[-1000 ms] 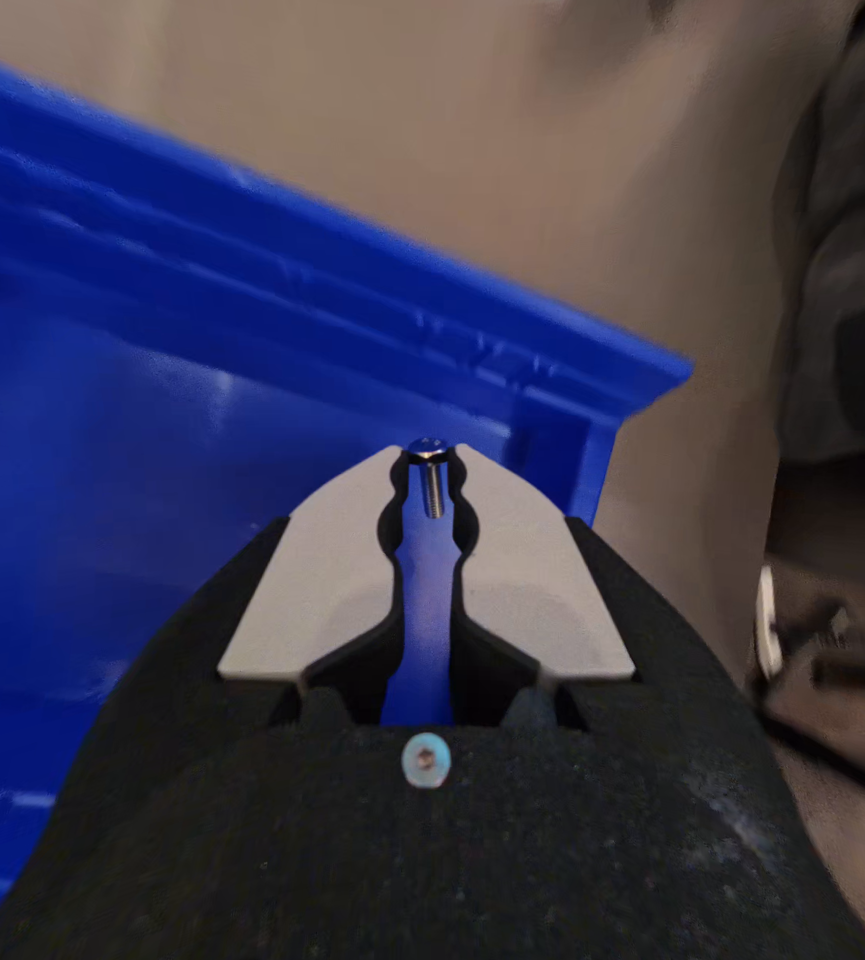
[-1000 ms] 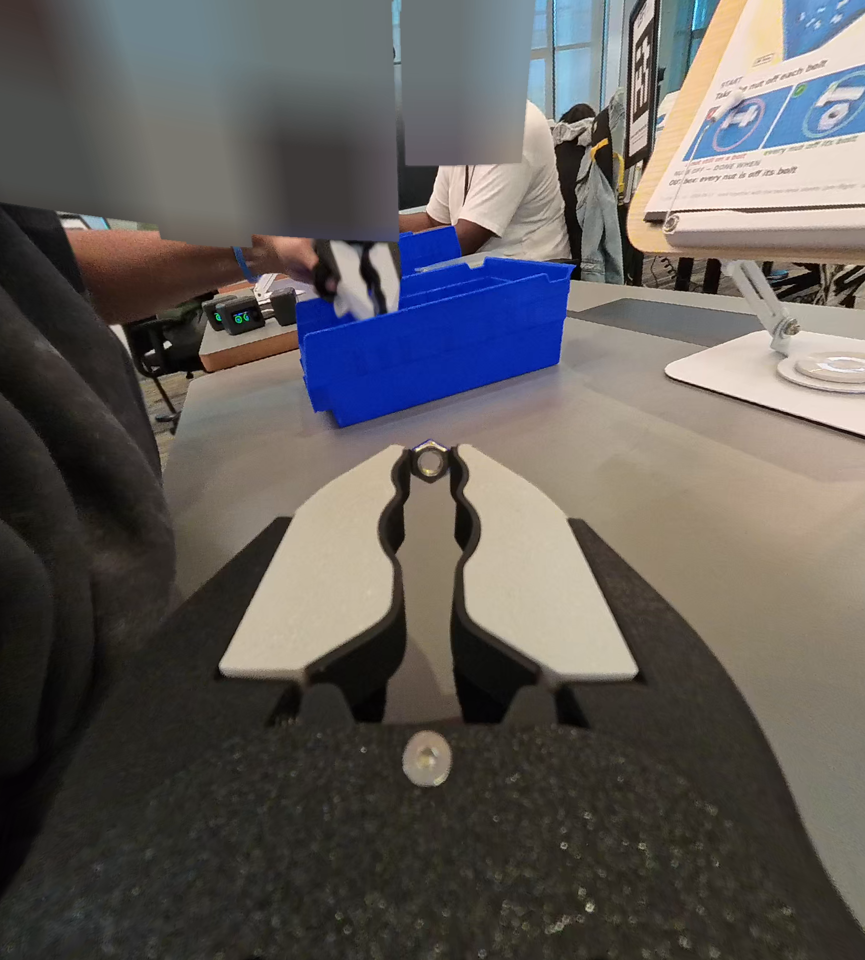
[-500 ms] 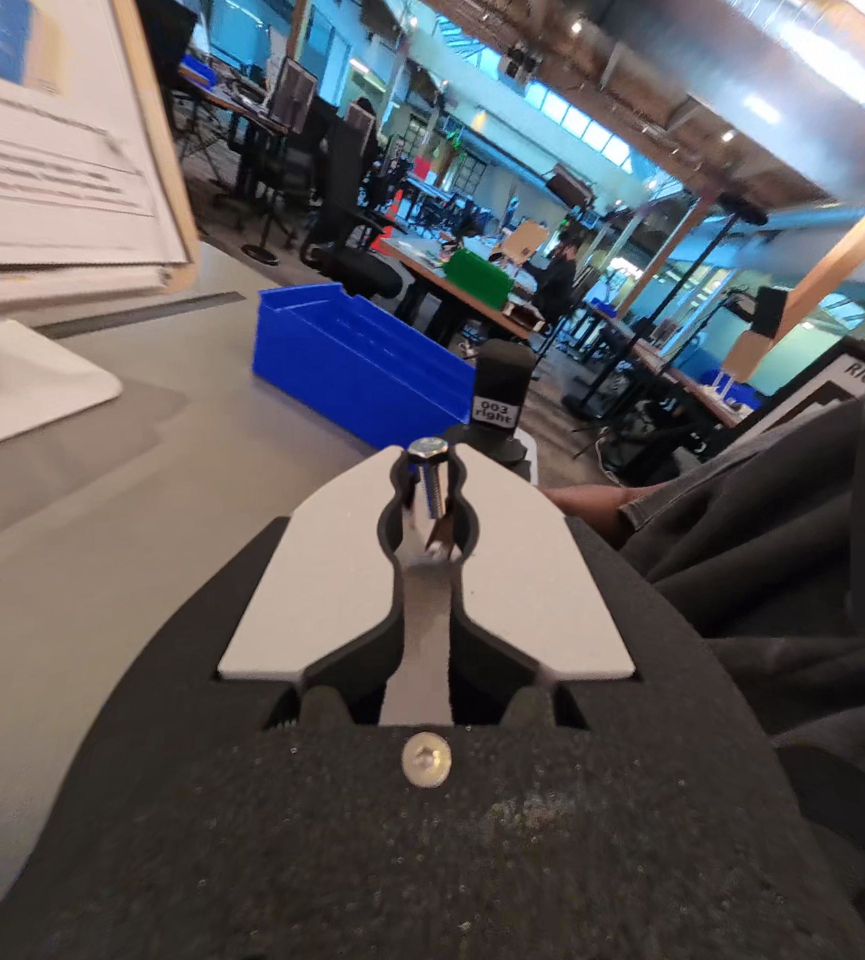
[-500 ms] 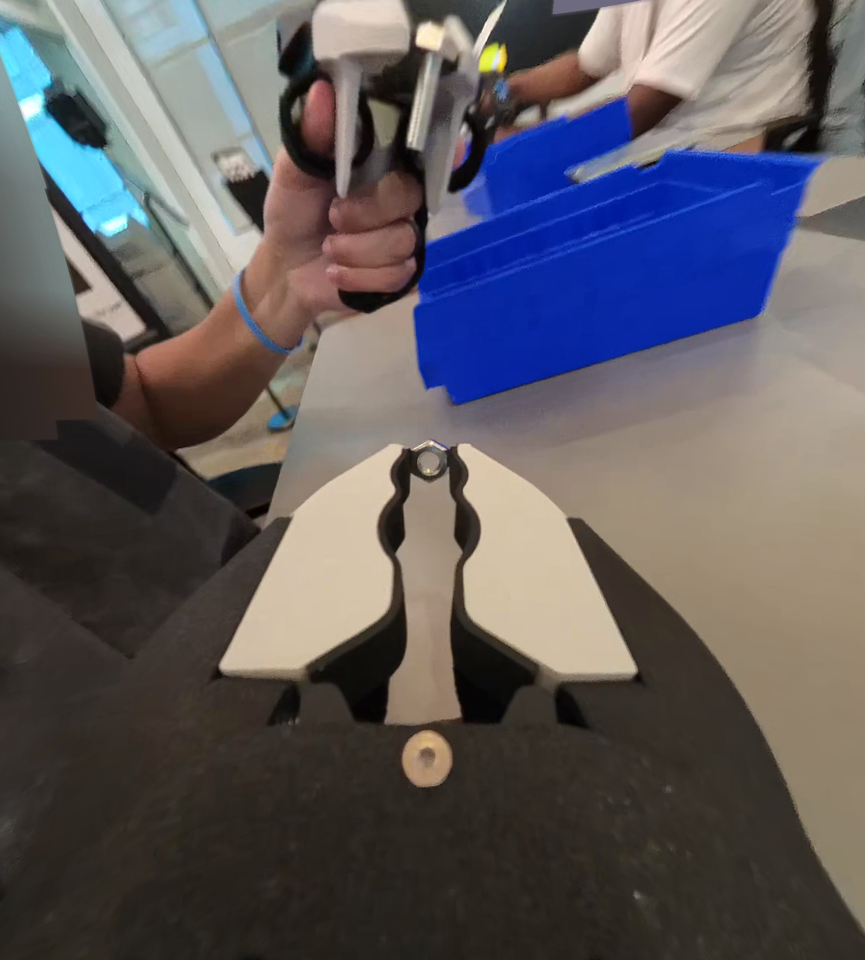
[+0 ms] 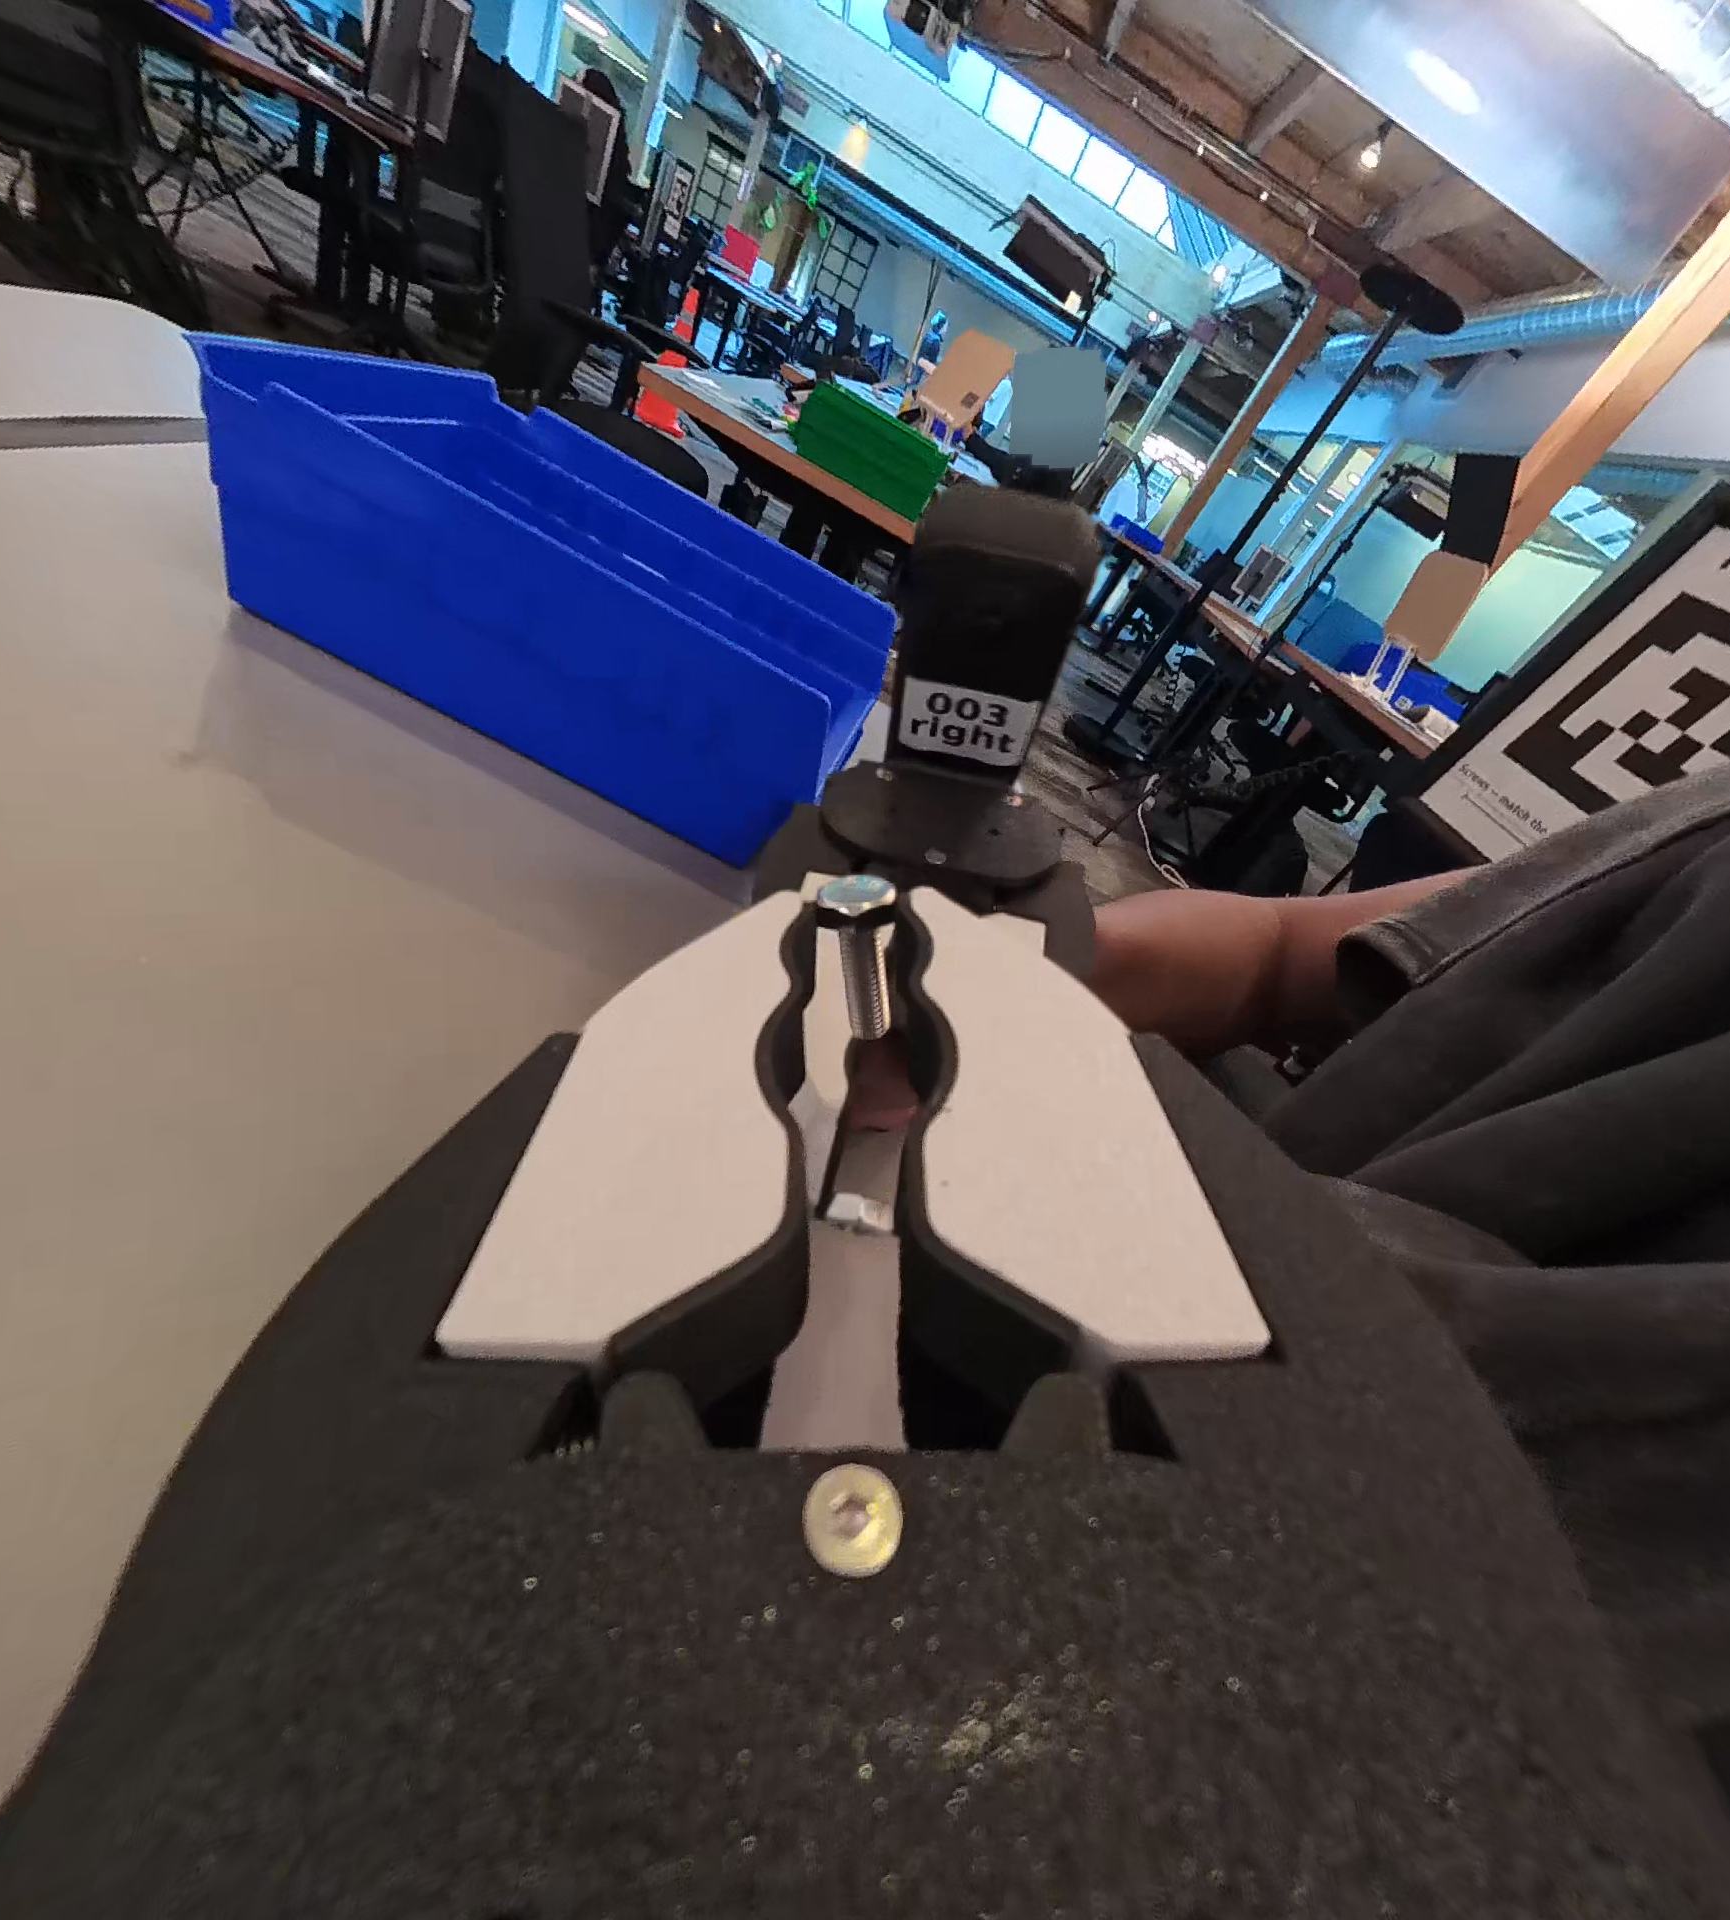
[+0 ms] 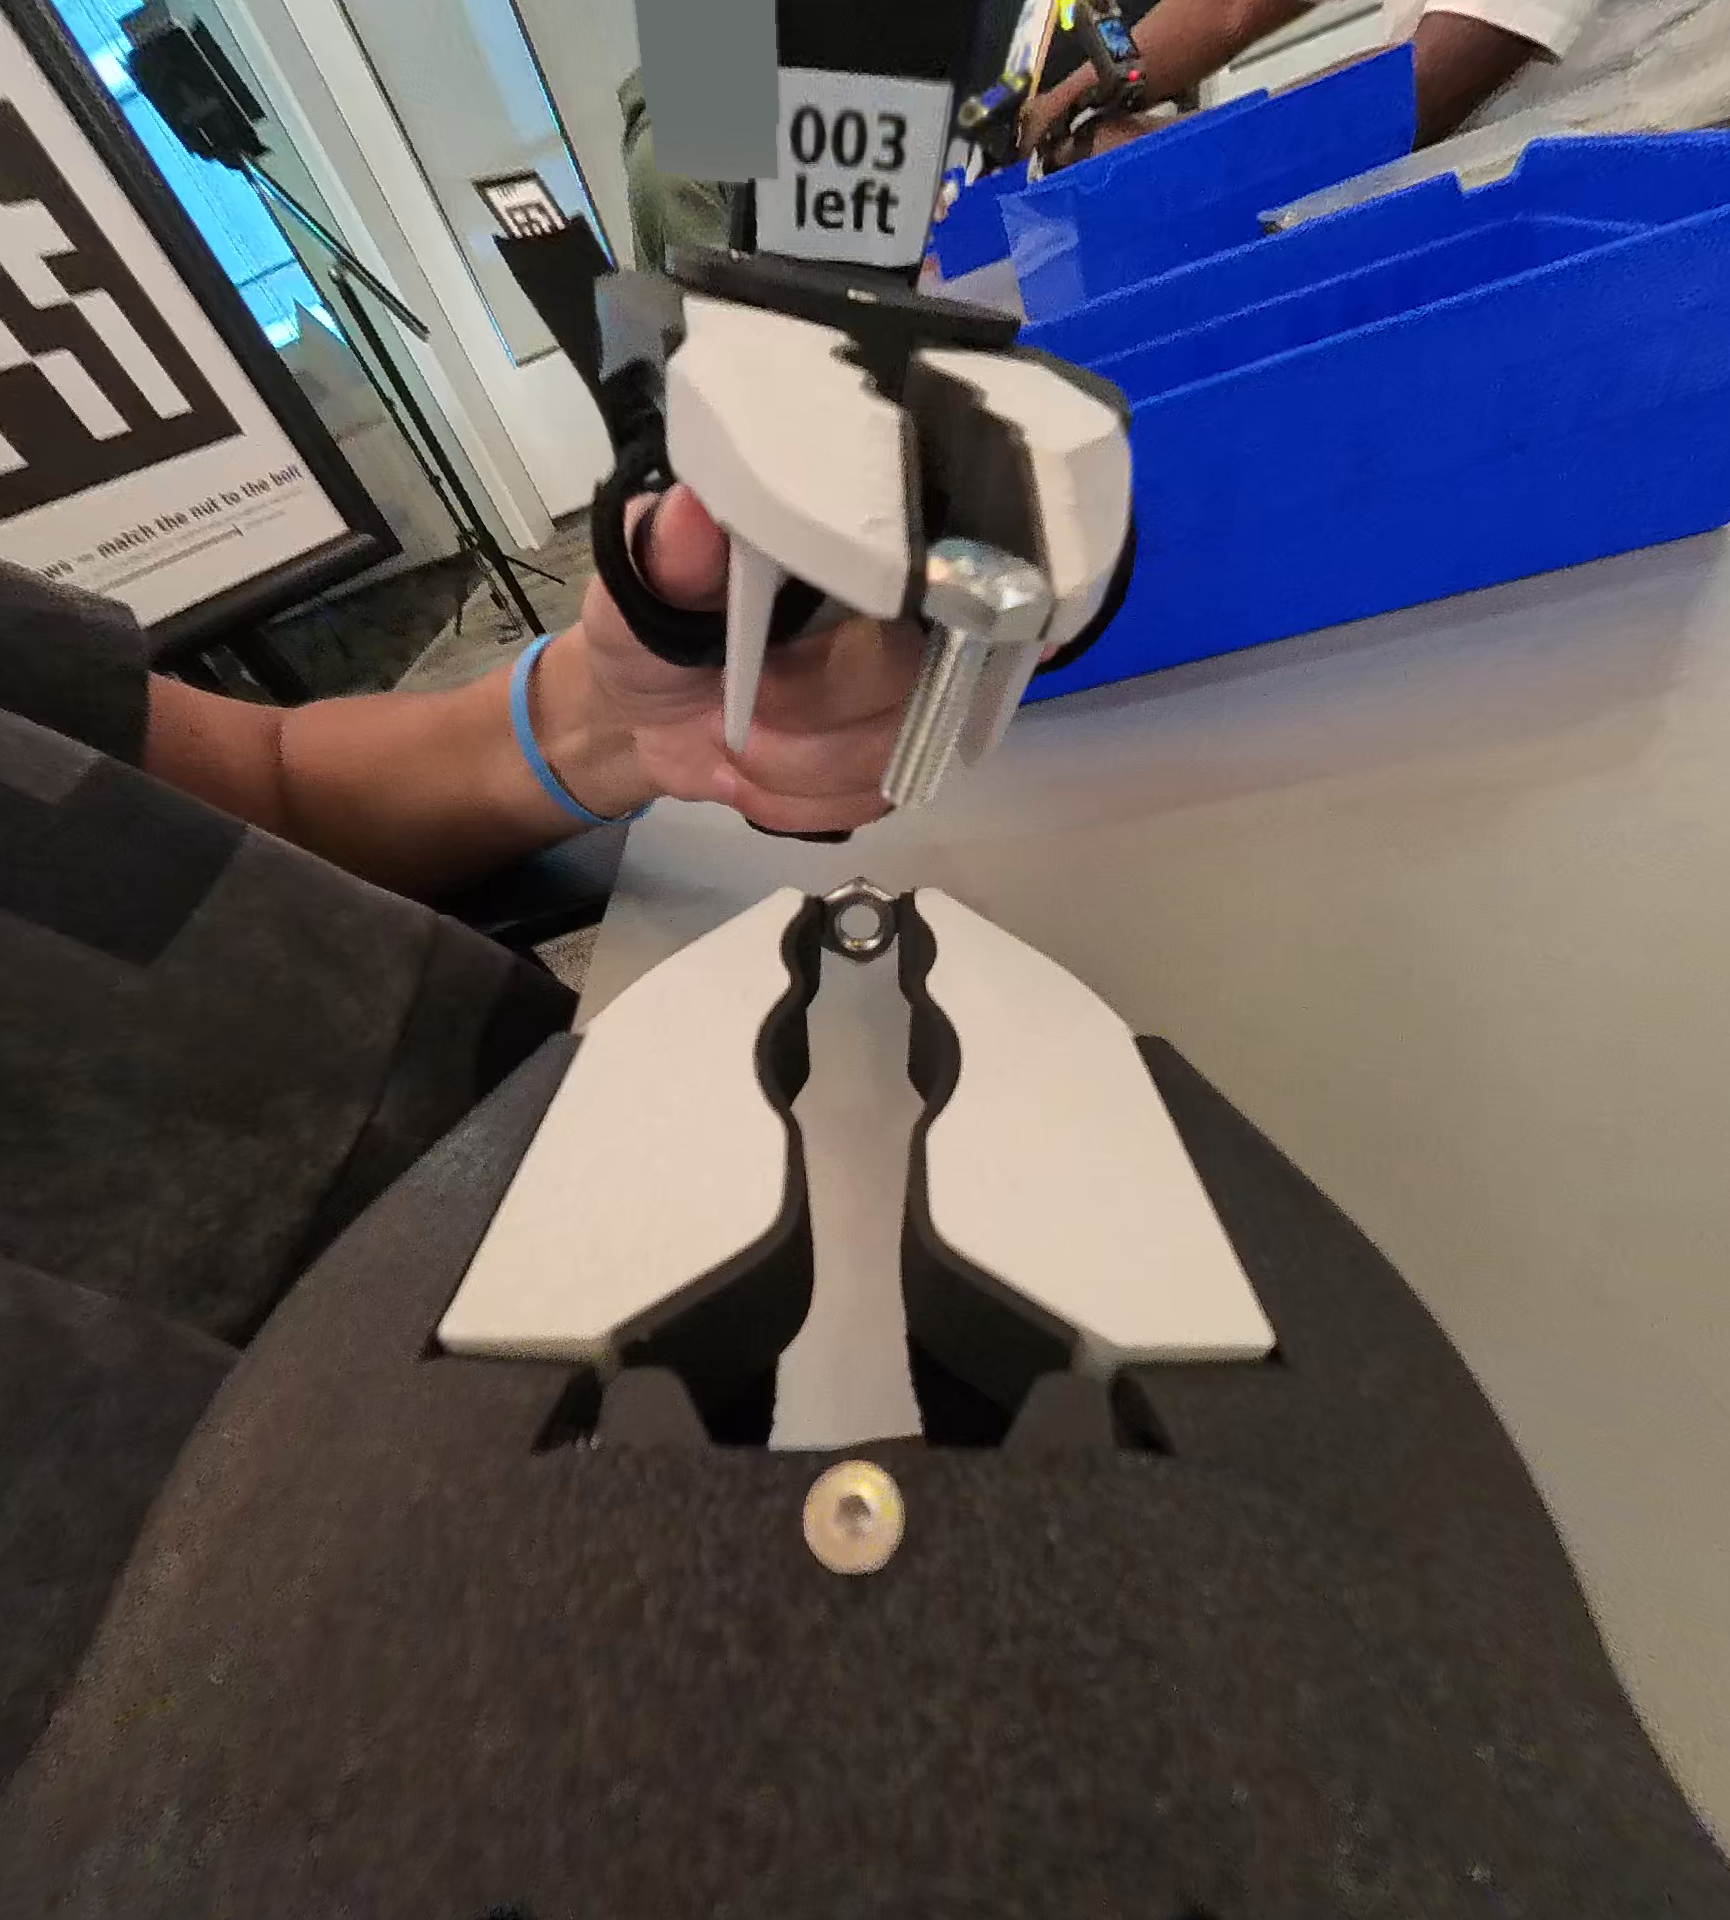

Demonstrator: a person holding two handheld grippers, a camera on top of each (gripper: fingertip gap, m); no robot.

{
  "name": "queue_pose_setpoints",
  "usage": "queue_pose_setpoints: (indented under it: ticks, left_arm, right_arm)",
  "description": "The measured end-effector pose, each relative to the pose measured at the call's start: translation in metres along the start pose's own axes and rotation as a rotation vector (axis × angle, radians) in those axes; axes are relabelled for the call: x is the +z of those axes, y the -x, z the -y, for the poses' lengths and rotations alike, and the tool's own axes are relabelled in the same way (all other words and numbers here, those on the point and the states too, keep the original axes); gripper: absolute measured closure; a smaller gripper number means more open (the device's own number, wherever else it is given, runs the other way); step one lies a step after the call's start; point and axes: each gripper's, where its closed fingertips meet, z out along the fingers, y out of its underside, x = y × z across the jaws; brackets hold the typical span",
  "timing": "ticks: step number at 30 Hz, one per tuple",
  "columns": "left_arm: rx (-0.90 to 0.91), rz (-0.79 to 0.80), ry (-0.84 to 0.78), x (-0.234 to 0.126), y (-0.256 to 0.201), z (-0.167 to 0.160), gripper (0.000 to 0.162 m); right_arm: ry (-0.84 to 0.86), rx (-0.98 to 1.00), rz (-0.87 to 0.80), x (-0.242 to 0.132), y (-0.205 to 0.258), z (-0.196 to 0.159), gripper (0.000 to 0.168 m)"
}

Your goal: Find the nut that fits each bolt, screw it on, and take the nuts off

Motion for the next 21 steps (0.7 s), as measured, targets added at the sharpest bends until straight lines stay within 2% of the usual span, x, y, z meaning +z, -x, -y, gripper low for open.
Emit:
queue_pose_setpoints:
  ticks: [2,5,8,12,17,21]
  left_arm:
    - [0.019,-0.007,-0.009,0.001,0.000,-0.003,0.149]
    - [0.005,0.079,-0.008,-0.002,0.020,-0.010,0.148]
    - [-0.012,0.249,0.047,-0.011,0.052,-0.023,0.148]
    - [0.031,0.444,0.223,-0.013,0.087,-0.052,0.149]
    - [0.162,0.488,0.290,0.003,0.099,-0.057,0.148]
    - [0.162,0.497,0.349,0.010,0.108,-0.066,0.148]
  right_arm:
    - [-0.017,0.008,0.018,-0.002,0.000,0.002,0.154]
    - [0.040,-0.008,-0.035,-0.005,-0.010,-0.008,0.154]
    - [0.025,0.008,-0.099,-0.018,-0.019,-0.008,0.154]
    - [-0.101,0.045,-0.110,-0.035,-0.021,0.004,0.154]
    - [-0.136,0.070,-0.118,-0.042,-0.028,0.008,0.154]
    - [-0.125,0.048,-0.121,-0.041,-0.026,0.007,0.154]
